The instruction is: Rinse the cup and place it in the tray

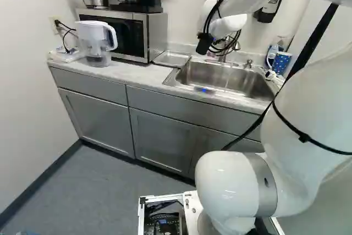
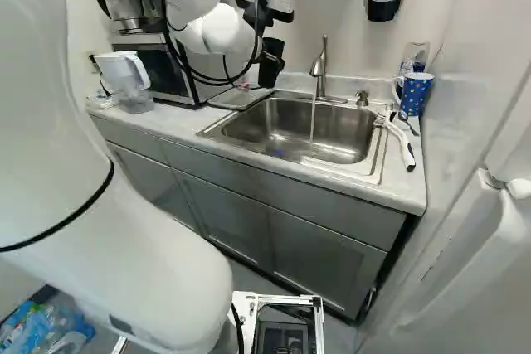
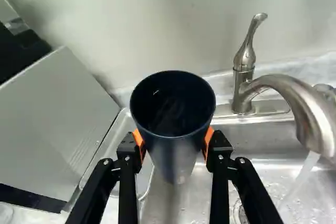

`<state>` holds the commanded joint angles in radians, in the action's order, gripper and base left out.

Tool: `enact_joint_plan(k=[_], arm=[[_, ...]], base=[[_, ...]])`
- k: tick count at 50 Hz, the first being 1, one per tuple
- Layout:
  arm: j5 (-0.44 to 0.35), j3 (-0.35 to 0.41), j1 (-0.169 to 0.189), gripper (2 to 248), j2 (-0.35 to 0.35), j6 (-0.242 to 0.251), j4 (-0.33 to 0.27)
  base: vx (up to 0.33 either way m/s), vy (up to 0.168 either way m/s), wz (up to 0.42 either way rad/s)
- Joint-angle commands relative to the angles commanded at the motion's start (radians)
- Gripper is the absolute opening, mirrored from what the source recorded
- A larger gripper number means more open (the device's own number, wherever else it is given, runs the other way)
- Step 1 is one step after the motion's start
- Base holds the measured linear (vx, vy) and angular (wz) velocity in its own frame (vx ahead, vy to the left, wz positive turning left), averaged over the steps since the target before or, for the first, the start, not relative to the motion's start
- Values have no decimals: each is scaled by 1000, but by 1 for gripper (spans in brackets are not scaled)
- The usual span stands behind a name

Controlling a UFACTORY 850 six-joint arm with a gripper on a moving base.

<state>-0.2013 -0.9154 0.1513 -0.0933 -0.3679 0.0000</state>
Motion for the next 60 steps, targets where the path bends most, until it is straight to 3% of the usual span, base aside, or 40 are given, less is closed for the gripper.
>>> enact_joint_plan(k=[60], arm=[[0,0,0,124,0,-631,0]], base=[[0,0,0]])
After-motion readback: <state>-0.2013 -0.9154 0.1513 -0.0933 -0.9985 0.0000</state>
